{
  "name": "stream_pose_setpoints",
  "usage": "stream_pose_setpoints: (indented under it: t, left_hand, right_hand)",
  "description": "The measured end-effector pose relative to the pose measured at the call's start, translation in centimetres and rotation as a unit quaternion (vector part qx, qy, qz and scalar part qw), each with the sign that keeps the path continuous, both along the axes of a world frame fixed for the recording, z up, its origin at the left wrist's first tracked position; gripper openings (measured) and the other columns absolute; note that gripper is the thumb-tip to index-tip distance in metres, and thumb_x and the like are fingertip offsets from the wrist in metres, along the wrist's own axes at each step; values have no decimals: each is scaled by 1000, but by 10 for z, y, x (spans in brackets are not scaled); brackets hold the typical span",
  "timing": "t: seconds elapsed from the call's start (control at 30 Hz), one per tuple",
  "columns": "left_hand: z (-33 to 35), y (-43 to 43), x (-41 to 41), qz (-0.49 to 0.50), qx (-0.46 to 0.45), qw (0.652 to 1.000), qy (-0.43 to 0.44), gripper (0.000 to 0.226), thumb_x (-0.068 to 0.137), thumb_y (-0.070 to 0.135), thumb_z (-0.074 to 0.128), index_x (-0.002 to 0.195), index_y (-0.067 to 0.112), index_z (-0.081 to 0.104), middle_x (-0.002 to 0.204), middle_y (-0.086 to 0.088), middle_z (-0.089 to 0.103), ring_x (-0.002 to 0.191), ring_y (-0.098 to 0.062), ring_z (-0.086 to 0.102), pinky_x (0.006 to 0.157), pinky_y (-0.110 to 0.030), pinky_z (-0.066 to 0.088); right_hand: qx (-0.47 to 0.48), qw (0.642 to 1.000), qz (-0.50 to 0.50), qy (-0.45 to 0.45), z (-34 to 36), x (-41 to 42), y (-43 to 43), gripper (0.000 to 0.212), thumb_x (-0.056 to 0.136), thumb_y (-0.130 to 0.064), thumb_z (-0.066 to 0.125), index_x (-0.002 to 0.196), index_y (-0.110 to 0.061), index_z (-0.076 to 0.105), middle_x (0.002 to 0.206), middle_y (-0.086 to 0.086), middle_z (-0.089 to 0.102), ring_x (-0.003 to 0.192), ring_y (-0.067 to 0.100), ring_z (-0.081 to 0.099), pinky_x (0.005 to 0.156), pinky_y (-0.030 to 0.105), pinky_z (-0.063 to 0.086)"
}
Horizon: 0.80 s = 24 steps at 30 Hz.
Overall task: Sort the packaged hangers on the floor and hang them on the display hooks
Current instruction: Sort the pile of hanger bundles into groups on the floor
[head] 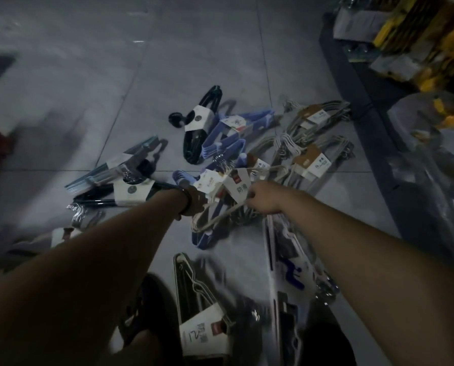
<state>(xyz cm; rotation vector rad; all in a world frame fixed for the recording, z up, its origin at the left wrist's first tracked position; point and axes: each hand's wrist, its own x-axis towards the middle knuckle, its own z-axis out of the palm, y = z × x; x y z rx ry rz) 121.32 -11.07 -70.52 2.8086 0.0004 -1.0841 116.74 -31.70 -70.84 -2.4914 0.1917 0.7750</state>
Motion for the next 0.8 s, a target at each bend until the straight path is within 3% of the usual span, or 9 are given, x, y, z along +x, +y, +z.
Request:
stream_pose_setpoints:
  t: [0.07,0.1,0.2,0.3,0.47,0.53,0.6,0.7,0.8]
  left_hand:
    - [-18,-4,2,15,-20,998,-59,62,108,31,49,158,1,28,156,-19,44,141,-33,46,105,-37,47]
    - [-37,-5,6,-1,-4,998,-67,68,107,34,50,160,2,21,159,-20,39,143,-35,42,112,-40,43]
    - [-103,-2,13,-34,36,998,-37,64,103,42,53,158,15,34,153,-18,46,136,-37,50,107,-43,46]
    - [-142,-5,16,63,37,997,-36,62,88,43,67,144,20,53,136,-18,59,119,-40,60,93,-47,54]
    - [-162,-7,6,123,36,992,-15,53,85,28,73,135,27,57,120,-12,63,111,-36,56,75,-44,37]
    - [-158,-3,5,143,14,989,-40,42,84,29,75,124,26,63,110,-11,67,101,-35,61,80,-43,50]
    - [-139,-1,3,134,-20,989,-51,34,90,27,71,122,20,64,113,-13,69,102,-36,65,89,-47,56]
    - [-118,-2,12,100,-31,988,-114,30,104,21,48,130,12,60,124,-19,66,112,-38,64,90,-42,53]
    - [-93,2,23,55,12,986,-158,35,105,20,46,134,10,62,128,-20,66,116,-38,64,92,-43,52]
  right_hand:
    - [-8,999,-28,-26,-27,10,7,29,101,-29,61,120,-10,71,128,15,69,114,33,65,96,38,53]
    - [-9,999,-45,-21,-41,12,9,29,100,-27,62,122,-10,70,133,16,67,119,34,63,100,40,53]
    - [-4,998,-53,21,-75,17,13,26,98,-27,64,120,-14,70,141,14,63,129,35,59,107,44,51]
    - [11,996,-83,11,-89,25,13,24,97,-34,64,117,-22,67,144,10,61,131,33,56,111,49,47]
    - [30,993,-112,19,-101,26,4,18,92,-39,62,99,-23,66,130,6,66,117,31,63,104,47,52]
    - [39,994,-105,19,-99,21,0,13,93,-35,61,85,-25,63,111,3,69,106,30,66,97,43,55]
    - [40,995,-86,19,-92,14,-3,17,96,-28,62,80,-25,62,95,0,68,97,27,68,87,35,53]
    - [43,997,-67,3,-79,11,-11,11,101,-19,61,92,-19,67,93,1,67,89,18,65,71,26,46]
    - [29,995,-80,-45,-65,10,-19,8,102,-21,60,96,-19,65,96,3,66,84,19,59,66,24,39]
